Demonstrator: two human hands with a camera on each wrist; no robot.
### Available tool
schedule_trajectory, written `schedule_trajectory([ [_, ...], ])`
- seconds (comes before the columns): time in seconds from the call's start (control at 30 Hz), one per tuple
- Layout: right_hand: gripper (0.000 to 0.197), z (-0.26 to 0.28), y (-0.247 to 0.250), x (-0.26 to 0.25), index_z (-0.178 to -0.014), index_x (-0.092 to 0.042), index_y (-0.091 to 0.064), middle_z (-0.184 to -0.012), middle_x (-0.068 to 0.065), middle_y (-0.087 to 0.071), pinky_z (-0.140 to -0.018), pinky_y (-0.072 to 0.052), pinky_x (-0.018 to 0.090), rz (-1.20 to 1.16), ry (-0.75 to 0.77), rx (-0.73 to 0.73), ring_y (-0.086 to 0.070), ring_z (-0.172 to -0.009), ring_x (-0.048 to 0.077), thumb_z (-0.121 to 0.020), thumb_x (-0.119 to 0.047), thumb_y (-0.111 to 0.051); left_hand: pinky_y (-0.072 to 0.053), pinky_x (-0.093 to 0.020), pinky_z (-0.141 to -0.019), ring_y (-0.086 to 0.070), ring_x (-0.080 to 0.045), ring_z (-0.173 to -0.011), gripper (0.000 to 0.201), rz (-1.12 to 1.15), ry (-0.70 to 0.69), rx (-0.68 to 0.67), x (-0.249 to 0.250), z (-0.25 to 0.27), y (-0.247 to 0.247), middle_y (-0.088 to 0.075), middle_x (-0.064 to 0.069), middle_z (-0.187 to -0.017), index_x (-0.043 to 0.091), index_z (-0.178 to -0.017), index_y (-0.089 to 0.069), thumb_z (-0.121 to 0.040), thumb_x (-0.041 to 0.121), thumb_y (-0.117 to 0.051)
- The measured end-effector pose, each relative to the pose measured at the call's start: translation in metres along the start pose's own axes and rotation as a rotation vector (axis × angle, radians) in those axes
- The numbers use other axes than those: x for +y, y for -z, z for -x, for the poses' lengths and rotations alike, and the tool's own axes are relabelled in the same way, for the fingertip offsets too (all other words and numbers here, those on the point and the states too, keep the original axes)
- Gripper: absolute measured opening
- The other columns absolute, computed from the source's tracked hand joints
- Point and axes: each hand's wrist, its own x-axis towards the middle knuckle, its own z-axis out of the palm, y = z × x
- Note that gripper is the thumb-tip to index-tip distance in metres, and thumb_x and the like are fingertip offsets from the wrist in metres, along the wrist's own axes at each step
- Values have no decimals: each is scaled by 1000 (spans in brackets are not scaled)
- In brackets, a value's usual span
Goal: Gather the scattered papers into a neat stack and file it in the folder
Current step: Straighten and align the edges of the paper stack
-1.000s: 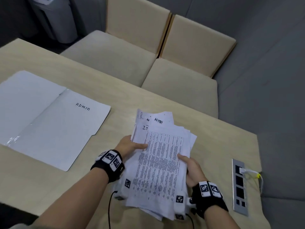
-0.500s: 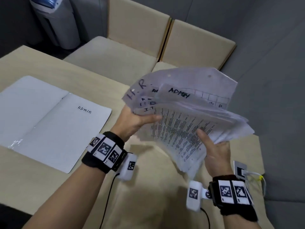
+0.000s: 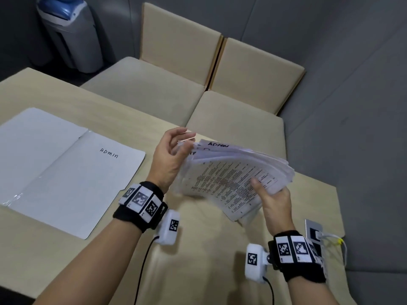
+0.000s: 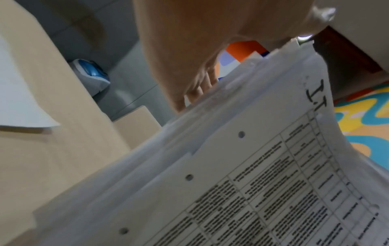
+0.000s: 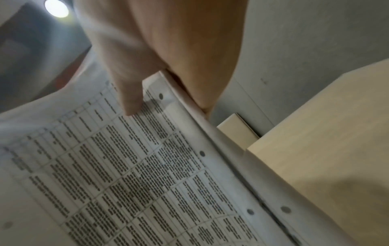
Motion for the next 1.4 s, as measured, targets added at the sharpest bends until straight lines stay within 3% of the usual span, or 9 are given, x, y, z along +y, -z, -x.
schedule_trajectory([
  [0.1, 25, 1, -4, 0, -116, -6, -66, -96, 4, -80, -64, -60, 22, -198, -126, 2, -78, -89, 15, -92, 0, -64, -51, -19, -92, -64, -5, -111, 127, 15, 76, -118, -11, 0, 7, -63, -4, -128, 8, -141, -41, -45, 84, -71],
  [0.2, 25, 3, -9, 11, -116, -9, -68, -111, 14, -77, -76, -62, 38, -323, -227, -33, -70, -111, 35, -93, -3, -59, -51, -39, -103, -64, -12, -119, 106, -80, 158, -291, -18, 6, 0, -63, -3, -133, 18, -140, -43, -51, 46, -93],
  [0.33, 34, 2, -16, 10, -124, -11, -65, -124, 18, -71, -93, -56, 55, -420, -203, -116, -66, -118, 37, -91, -4, -58, -56, -24, -91, -68, -2, -106, 67, -159, 25, -65, -13, 8, -21, -71, 5, -114, 22, -121, -58, -63, 15, -91],
  [0.57, 39, -2, -1, -19, -111, 0, -71, -107, 15, -76, -91, -57, 41, -60, 101, -6, -73, -100, 29, -75, -12, -79, -55, -45, -81, -69, -38, -88, 49, -50, -110, 127, 4, -7, -20, -74, -19, -93, 6, -99, -67, -74, 47, -71],
  [0.7, 9, -3, -9, -35, -95, -20, -72, -93, -5, -73, -85, -55, 24, 75, 352, 153, -67, -90, 10, -87, -16, -75, -49, -17, -72, -66, -14, -77, 48, -135, -162, 137, 11, -12, -38, -71, -7, -81, 3, -84, -67, -81, 50, -61],
  [0.9, 24, -5, -27, -29, -73, -17, -56, -67, -3, -57, -55, -51, 20, 19, 335, 304, -58, -60, 4, -95, -14, -65, -53, -33, -60, -63, -18, -61, 44, -88, -90, 239, -1, -13, -48, -68, -4, -67, 2, -84, -66, -79, 46, -66],
  [1.07, 36, -8, -28, -25, -60, -27, -51, -60, -8, -51, -63, -43, 29, -30, 325, 357, -48, -65, 19, -94, -30, -60, -43, -36, -54, -54, -28, -52, 43, -86, -116, 259, 3, -13, -45, -58, -14, -58, 10, -65, -58, -85, 48, -62],
  [1.27, 19, -12, -28, -29, -78, 0, -62, -80, 15, -73, -73, -54, 29, -41, 367, 442, -69, -78, 21, -86, -3, -46, -44, -20, -60, -53, -8, -60, 28, -75, -86, 348, 1, -18, -45, -57, 3, -63, 0, -76, -60, -90, 23, -54],
  [1.4, 27, -8, -23, -25, -106, 2, -59, -83, -10, -73, -73, -54, 19, -103, 350, 358, -69, -81, 5, -103, -22, -47, -52, -36, -79, -65, -24, -83, 36, 4, -67, 268, -2, -19, -39, -67, -12, -88, 15, -91, -59, -86, 51, -57],
])
